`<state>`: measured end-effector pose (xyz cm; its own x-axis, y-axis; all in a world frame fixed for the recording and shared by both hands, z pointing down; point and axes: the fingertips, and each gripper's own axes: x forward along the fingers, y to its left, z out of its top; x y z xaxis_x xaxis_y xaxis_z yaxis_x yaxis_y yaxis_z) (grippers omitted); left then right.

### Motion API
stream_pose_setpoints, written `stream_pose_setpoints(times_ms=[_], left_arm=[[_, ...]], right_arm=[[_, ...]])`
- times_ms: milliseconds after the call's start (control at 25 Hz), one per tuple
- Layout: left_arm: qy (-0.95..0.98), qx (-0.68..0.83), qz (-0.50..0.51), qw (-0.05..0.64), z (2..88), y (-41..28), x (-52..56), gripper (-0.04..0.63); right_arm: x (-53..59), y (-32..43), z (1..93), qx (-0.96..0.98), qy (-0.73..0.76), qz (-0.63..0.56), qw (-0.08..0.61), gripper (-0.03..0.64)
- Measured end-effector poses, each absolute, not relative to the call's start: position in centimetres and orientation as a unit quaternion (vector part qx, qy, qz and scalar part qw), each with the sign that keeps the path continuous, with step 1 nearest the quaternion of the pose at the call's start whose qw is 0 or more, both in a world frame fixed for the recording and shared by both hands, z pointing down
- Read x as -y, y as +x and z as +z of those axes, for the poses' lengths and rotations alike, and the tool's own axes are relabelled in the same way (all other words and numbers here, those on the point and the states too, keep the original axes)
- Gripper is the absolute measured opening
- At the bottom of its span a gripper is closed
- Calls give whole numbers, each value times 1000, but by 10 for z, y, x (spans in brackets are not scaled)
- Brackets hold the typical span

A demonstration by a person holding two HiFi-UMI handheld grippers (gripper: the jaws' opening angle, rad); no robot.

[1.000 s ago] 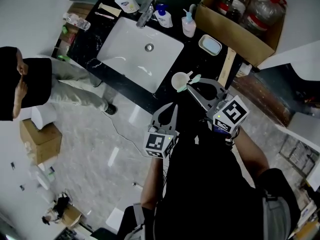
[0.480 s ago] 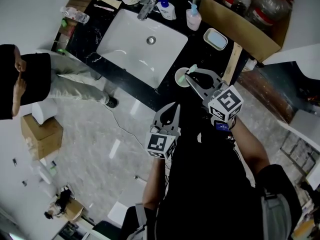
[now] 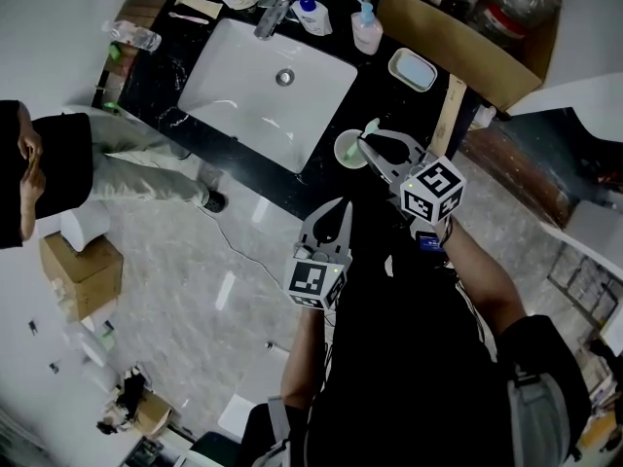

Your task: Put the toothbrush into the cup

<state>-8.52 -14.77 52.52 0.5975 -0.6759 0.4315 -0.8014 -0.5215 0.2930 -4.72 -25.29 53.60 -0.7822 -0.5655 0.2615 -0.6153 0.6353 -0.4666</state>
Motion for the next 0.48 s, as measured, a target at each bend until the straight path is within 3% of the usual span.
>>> stream_pose_setpoints(times_ms=[480], left_arm=[[866,420,132,236,524,-76,147,11]], right_arm=[[263,-36,556,884,340,321,27,38]])
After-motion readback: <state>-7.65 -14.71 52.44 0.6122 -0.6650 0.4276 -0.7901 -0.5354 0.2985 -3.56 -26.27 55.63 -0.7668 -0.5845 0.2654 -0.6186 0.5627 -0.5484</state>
